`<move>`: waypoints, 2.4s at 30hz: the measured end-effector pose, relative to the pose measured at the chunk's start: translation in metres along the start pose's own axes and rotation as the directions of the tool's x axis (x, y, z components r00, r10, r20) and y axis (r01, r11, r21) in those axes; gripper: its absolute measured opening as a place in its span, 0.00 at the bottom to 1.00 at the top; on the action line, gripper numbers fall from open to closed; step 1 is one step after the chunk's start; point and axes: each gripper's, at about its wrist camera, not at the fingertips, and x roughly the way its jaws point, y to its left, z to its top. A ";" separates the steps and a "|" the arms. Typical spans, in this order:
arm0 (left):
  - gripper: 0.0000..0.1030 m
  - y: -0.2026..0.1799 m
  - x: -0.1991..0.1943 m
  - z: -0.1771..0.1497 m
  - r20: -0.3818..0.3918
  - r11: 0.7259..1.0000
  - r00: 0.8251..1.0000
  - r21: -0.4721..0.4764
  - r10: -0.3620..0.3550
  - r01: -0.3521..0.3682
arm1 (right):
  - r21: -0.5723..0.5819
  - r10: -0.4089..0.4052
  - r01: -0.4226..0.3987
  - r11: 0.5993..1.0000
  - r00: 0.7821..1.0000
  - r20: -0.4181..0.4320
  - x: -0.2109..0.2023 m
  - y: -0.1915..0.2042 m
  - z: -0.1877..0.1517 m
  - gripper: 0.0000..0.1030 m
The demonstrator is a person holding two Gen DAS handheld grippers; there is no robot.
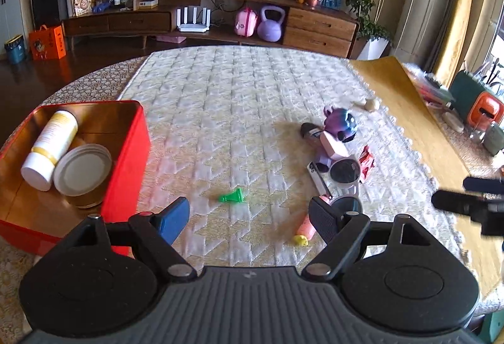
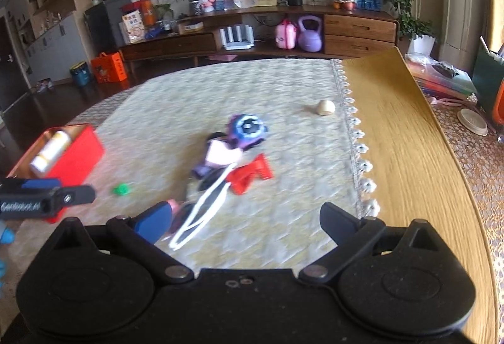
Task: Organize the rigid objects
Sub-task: 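Move the left tool toward the green pawn while the right tool approaches the white ball, then close the left tool on the green pawn while the right tool grasps the white ball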
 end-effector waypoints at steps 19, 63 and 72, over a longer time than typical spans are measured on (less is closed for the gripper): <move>0.80 0.002 0.064 -0.007 -0.032 0.998 0.998 -0.030 0.046 -0.047 | 0.014 -0.065 0.065 0.998 0.998 0.015 0.077 -0.057 0.060 0.91; 0.24 -0.003 0.077 -0.013 0.039 0.991 0.992 0.052 0.122 -0.124 | 0.040 -0.179 0.179 0.983 0.984 0.018 0.180 -0.085 0.098 0.29; 0.24 -0.002 0.060 -0.012 0.034 0.993 0.994 0.037 0.108 -0.110 | 0.014 -0.113 0.113 0.994 0.993 0.031 0.131 -0.066 0.090 0.29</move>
